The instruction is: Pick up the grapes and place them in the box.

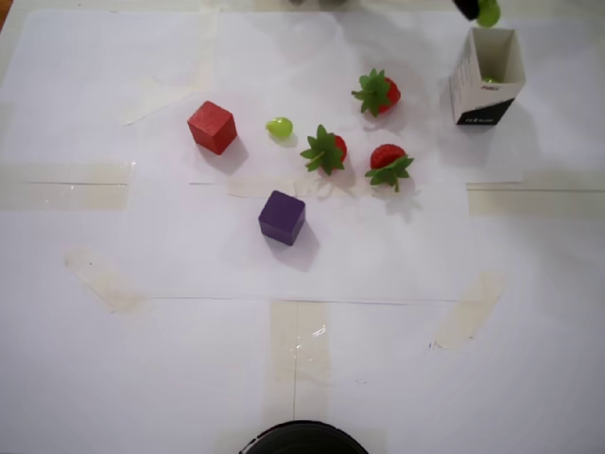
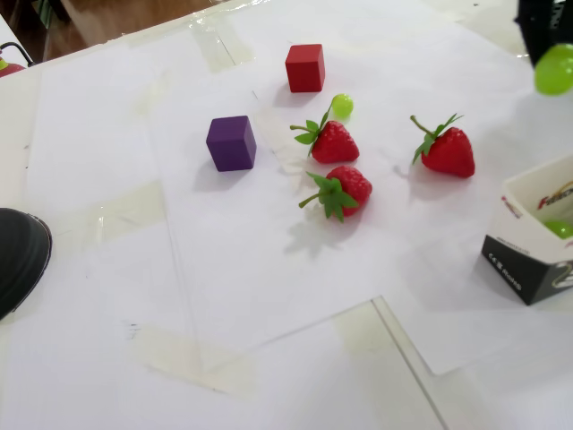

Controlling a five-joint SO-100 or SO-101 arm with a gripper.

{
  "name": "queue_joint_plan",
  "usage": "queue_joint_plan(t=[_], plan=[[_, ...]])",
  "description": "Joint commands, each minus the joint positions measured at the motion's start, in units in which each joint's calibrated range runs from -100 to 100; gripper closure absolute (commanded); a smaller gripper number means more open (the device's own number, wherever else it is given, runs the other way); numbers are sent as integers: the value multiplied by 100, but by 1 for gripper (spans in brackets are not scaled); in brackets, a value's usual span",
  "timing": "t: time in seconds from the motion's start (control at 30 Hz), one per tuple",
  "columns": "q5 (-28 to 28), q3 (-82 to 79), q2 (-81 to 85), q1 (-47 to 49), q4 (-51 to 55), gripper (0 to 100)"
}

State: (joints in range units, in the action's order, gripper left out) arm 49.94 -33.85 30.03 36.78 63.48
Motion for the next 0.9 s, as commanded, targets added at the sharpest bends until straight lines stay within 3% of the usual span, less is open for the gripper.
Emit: queue_joint_plan(t=[0.0,0.37,0.57,0.87], plan=[[73,176,-106,249,-441,96],[127,-288,-269,322,-858,95],[190,-352,-286,337,-874,80],[156,-288,-295,315,-915,77]])
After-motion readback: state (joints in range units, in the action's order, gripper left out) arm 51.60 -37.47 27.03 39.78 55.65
